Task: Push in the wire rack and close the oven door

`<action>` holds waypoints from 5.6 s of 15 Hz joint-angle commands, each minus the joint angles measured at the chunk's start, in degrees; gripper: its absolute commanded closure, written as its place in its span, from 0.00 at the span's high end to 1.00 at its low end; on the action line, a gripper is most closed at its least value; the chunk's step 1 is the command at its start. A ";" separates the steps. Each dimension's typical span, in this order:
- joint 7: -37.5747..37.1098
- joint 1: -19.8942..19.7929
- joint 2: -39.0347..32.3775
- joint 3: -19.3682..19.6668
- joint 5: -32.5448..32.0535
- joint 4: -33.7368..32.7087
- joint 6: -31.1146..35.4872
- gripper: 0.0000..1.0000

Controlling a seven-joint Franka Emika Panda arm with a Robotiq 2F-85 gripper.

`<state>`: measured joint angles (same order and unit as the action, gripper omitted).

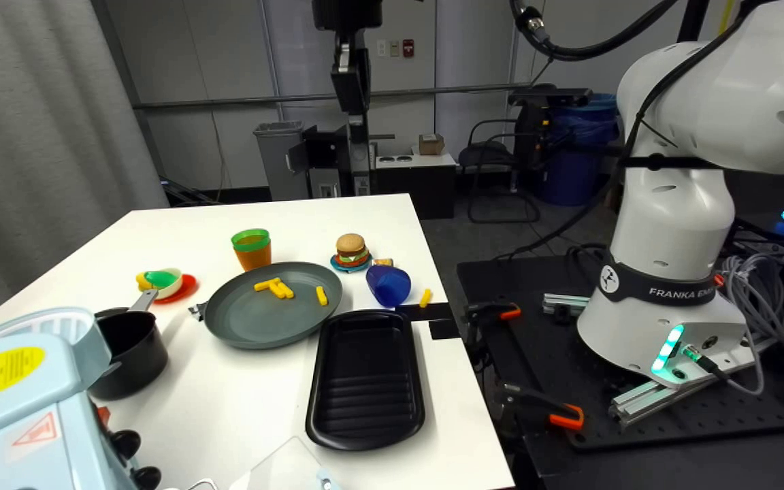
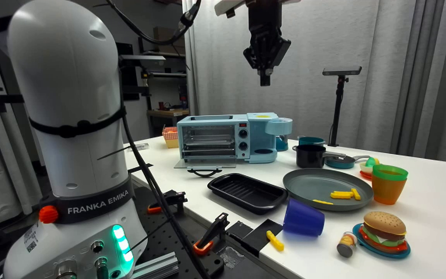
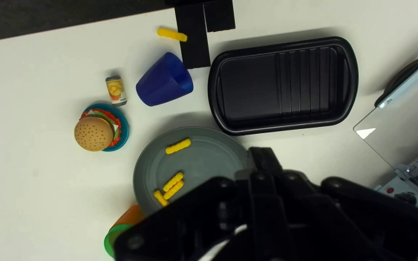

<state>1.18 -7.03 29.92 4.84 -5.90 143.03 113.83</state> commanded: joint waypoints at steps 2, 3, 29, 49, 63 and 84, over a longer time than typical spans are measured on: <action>1.02 1.13 0.62 0.02 0.33 5.14 5.71 0.00; 1.12 1.31 0.27 -0.15 0.30 5.98 6.57 0.00; -5.25 8.95 -20.76 -9.72 0.28 8.13 23.29 0.00; -38.64 13.76 -27.99 -14.70 0.72 3.49 27.98 0.00; -66.22 18.36 -37.46 -15.23 -5.07 -0.82 33.40 0.00; -72.58 22.95 -47.40 -13.19 7.87 -4.46 51.45 0.00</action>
<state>-71.38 14.50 -15.18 -8.52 -1.12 138.61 161.41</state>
